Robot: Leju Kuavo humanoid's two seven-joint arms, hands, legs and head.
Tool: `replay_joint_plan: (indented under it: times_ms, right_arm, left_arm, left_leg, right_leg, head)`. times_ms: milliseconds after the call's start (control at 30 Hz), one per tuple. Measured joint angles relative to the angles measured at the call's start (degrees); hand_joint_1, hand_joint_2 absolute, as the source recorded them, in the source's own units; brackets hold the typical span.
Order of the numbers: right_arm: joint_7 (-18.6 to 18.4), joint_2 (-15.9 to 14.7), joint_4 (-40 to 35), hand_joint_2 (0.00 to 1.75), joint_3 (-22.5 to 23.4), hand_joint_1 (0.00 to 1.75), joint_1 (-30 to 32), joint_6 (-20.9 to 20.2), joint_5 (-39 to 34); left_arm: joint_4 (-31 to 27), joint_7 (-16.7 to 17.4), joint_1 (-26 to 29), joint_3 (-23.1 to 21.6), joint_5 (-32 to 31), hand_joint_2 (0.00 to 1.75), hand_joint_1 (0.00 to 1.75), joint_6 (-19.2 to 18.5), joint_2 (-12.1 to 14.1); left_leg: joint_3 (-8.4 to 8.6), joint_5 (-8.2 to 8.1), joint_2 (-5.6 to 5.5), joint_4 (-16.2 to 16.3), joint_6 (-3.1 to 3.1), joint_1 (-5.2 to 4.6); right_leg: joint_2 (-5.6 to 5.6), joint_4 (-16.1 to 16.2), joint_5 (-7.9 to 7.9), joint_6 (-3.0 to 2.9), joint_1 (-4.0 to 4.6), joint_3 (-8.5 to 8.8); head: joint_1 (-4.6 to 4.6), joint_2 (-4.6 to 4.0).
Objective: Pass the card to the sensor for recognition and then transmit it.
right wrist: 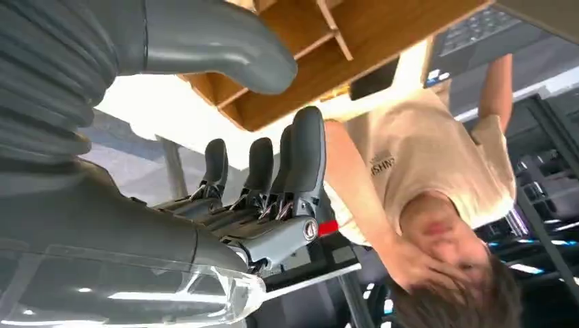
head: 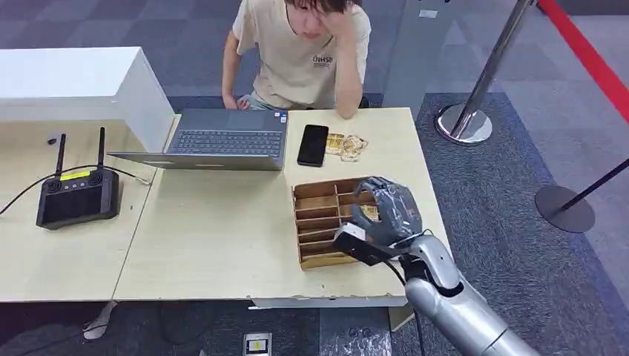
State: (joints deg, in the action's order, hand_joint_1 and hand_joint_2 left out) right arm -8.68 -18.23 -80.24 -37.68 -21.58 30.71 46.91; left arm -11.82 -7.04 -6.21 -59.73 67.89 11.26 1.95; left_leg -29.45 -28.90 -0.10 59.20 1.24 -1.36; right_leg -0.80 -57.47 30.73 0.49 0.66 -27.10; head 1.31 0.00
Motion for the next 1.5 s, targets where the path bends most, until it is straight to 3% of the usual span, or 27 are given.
replay_joint_plan:
  times_ms: [533, 767, 900, 1500]
  right_arm:
    - [0.0, 0.0, 3.1, 1.75, 0.0, 1.26, 0.9, 0.8, 0.9]
    - [-0.1, 0.0, 4.4, 1.75, 0.0, 1.12, 1.0, 0.8, 0.9]
    - [0.0, 0.0, 5.0, 1.75, 0.0, 0.91, 1.0, 0.8, 0.9]
    - [0.1, 0.2, 5.9, 1.75, 0.0, 0.94, 1.0, 0.8, 0.6]
  left_arm:
    - [0.0, 0.0, 0.0, 0.0, 0.1, 1.75, 0.0, -0.2, 0.0]
    - [0.0, 0.0, 0.0, 0.0, 0.1, 1.75, 0.0, -0.2, 0.0]
    - [0.0, 0.0, 0.0, 0.0, 0.1, 1.75, 0.0, -0.1, 0.0]
    - [0.0, 0.0, 0.0, 0.0, 0.0, 1.75, 0.0, -0.1, 0.0]
  left_leg:
    - [0.0, 0.0, 0.0, 0.0, 0.0, 0.0]
    - [-0.01, 0.0, 0.0, 0.0, 0.0, 0.0]
    - [0.0, 0.0, 0.0, 0.0, 0.0, 0.0]
    - [-0.01, 0.0, 0.0, 0.0, 0.0, 0.0]
  right_leg:
    - [0.0, 0.0, 0.0, 0.0, 0.0, 0.0]
    - [0.0, 0.0, 0.0, 0.0, 0.0, 0.0]
    - [0.0, 0.0, 0.0, 0.0, 0.0, 0.0]
    - [0.0, 0.0, 0.0, 0.0, 0.0, 0.0]
  head:
    - [0.0, 0.0]
    - [0.0, 0.0]
    - [0.02, 0.0]
    - [0.02, 0.0]
